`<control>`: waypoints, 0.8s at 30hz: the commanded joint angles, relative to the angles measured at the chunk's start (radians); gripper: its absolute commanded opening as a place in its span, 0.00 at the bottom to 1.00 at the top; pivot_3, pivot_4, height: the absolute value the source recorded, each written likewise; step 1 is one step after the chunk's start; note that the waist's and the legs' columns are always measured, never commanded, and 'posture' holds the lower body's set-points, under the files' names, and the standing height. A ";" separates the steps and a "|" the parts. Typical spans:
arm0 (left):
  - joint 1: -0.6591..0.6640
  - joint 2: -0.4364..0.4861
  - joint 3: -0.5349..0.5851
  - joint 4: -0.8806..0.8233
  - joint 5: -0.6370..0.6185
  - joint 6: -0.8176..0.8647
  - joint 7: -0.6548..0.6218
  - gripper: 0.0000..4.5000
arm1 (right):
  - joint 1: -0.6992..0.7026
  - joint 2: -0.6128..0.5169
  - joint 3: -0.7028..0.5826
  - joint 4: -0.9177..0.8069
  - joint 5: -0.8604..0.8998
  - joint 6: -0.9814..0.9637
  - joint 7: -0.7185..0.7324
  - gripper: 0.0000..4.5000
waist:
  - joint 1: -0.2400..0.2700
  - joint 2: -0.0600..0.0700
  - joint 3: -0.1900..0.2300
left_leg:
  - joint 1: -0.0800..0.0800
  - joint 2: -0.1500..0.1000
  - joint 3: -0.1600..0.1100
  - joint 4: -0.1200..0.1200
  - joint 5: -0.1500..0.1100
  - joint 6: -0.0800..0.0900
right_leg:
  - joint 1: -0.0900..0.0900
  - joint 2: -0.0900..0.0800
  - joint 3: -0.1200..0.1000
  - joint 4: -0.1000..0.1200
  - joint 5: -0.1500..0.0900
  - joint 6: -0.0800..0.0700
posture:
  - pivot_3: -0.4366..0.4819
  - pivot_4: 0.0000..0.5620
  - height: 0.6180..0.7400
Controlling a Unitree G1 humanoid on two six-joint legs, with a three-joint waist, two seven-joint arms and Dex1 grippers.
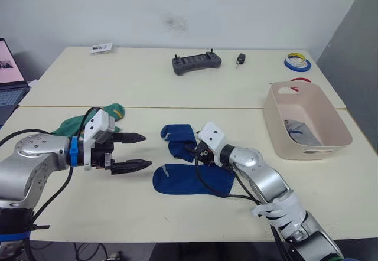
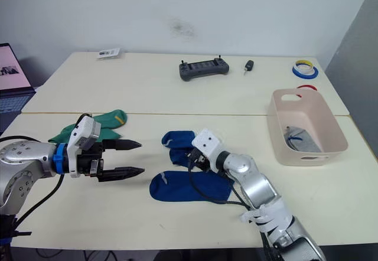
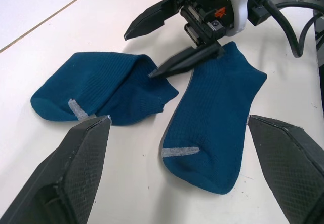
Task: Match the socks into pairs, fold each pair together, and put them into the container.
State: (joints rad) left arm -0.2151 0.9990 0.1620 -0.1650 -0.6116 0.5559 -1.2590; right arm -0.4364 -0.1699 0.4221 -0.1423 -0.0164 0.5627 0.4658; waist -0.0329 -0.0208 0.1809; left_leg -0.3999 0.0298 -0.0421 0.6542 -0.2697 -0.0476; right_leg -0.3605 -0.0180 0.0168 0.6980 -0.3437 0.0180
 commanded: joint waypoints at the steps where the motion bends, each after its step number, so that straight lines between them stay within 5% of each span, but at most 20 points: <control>1: 0.006 0.011 0.021 -0.023 0.013 -0.036 -0.014 1.00 | 0.030 0.040 -0.038 -0.049 0.017 0.054 -0.043 0.81 | 0.000 0.000 0.000 | 0.000 0.000 0.000 0.000 0.000 0.000 | 0.000 0.000 0.000 0.000 0.000 0.000 | 0.48 0.27 1.00; 8: -0.005 0.004 0.015 -0.012 0.019 -0.050 -0.015 1.00 | 0.029 0.120 -0.087 0.040 0.040 0.047 -0.082 0.81 | 0.000 0.000 0.000 | 0.000 0.000 0.000 0.000 0.000 0.000 | 0.000 0.000 0.000 0.000 0.000 0.000 | 0.48 0.27 1.00; 11: -0.011 -0.004 0.013 -0.007 0.024 -0.060 -0.012 1.00 | -0.010 0.150 -0.121 0.113 0.051 0.026 -0.091 0.69 | -0.001 0.000 0.000 | 0.000 0.000 0.000 0.000 0.000 0.000 | 0.000 0.000 0.000 0.000 0.000 0.000 | 0.48 0.27 1.00; 20: -0.032 -0.037 0.001 0.081 0.145 -0.239 0.016 1.00 | -0.103 0.045 -0.079 0.090 0.055 0.007 0.070 0.00 | 0.000 0.000 0.000 | 0.000 0.000 0.001 0.000 0.000 0.000 | 0.000 0.000 0.000 0.000 0.000 0.000 | 0.48 0.27 1.00; 24: -0.023 -0.043 -0.004 0.102 0.171 -0.293 -0.002 1.00 | -0.166 -0.056 -0.063 0.065 0.090 0.036 0.222 0.00 | 0.000 0.000 0.000 | 0.000 0.000 0.001 0.000 0.000 0.000 | 0.000 0.000 0.000 0.000 0.000 0.000 | 0.48 0.27 1.00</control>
State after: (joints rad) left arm -0.2371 0.9557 0.1514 -0.0565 -0.4491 0.2945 -1.2548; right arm -0.5652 -0.2101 0.3530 -0.0212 0.0437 0.5967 0.6137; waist -0.0329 -0.0206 0.1810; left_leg -0.3997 0.0296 -0.0408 0.6543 -0.2697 -0.0475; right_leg -0.3610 -0.0180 0.0164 0.6982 -0.3437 0.0179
